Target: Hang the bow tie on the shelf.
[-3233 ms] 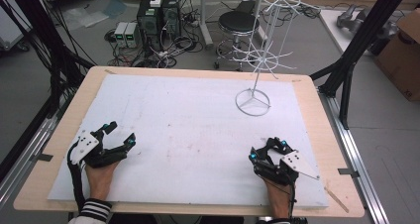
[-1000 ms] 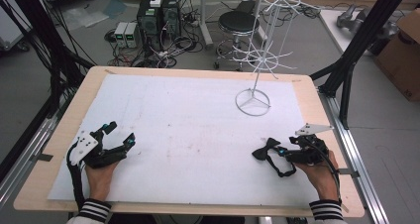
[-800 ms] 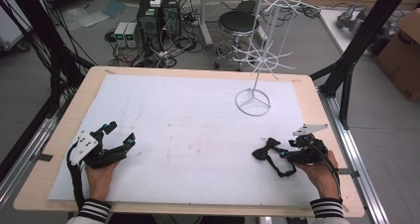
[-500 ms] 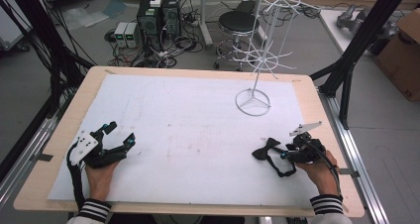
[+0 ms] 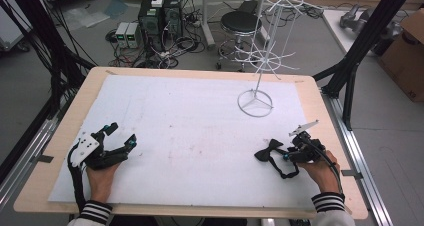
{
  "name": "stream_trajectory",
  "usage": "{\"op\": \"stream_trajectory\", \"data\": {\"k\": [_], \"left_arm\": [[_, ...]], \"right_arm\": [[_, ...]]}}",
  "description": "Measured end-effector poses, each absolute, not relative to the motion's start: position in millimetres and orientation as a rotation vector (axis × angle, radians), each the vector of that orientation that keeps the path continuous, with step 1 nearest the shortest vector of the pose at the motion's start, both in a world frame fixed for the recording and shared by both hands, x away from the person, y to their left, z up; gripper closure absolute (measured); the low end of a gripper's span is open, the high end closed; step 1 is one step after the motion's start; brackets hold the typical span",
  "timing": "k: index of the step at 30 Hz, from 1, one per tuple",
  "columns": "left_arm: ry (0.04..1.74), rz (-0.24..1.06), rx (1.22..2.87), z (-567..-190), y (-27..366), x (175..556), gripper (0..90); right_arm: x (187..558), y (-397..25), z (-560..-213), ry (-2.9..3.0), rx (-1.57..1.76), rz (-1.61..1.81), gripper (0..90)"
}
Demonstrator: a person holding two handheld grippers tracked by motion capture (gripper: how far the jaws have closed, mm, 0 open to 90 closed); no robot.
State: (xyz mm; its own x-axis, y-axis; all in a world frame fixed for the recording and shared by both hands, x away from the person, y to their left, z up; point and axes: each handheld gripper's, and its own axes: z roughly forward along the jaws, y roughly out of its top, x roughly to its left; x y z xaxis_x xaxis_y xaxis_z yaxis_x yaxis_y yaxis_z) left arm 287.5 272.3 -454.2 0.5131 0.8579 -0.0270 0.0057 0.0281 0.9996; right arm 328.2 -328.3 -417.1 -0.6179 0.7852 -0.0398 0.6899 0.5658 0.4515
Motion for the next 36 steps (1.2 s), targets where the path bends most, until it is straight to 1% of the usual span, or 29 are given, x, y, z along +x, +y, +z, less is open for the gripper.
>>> {"op": "stream_trajectory", "data": {"k": [1, 2, 4, 5, 8, 9, 21, 36], "left_arm": [[0.817, 0.785, 1.395, -454.2, 272.3, 287.6, 18.8], [0.817, 0.786, 1.395, -454.2, 272.3, 287.6, 18.8], [0.818, 0.786, 1.396, -454.2, 272.3, 287.6, 18.9], [0.818, 0.786, 1.395, -454.2, 272.3, 287.6, 18.9], [0.818, 0.786, 1.395, -454.2, 272.3, 287.6, 19.0], [0.818, 0.786, 1.395, -454.2, 272.3, 287.6, 18.9], [0.816, 0.786, 1.397, -454.2, 272.2, 287.4, 18.9], [0.814, 0.788, 1.402, -454.2, 272.2, 287.2, 18.8]], "right_arm": [[328.2, -328.3, -417.1, 2.564, 1.23, 0.586, 69.2], [329.4, -328.9, -417.7, 2.574, 1.247, 0.6, 73.8], [330.3, -329.5, -417.8, 2.583, 1.257, 0.618, 79.7], [330.3, -329.5, -417.8, 2.583, 1.257, 0.618, 79.7], [330.8, -329.1, -417.6, 2.59, 1.289, 0.625, 87.3], [331.6, -329.3, -418.2, 2.593, 1.283, 0.633, 88.1], [327.7, -327.2, -415.6, 2.568, 1.264, 0.632, 89.0], [308.7, -321.0, -396.6, 2.41, 1.133, 0.919, 89.0]]}}
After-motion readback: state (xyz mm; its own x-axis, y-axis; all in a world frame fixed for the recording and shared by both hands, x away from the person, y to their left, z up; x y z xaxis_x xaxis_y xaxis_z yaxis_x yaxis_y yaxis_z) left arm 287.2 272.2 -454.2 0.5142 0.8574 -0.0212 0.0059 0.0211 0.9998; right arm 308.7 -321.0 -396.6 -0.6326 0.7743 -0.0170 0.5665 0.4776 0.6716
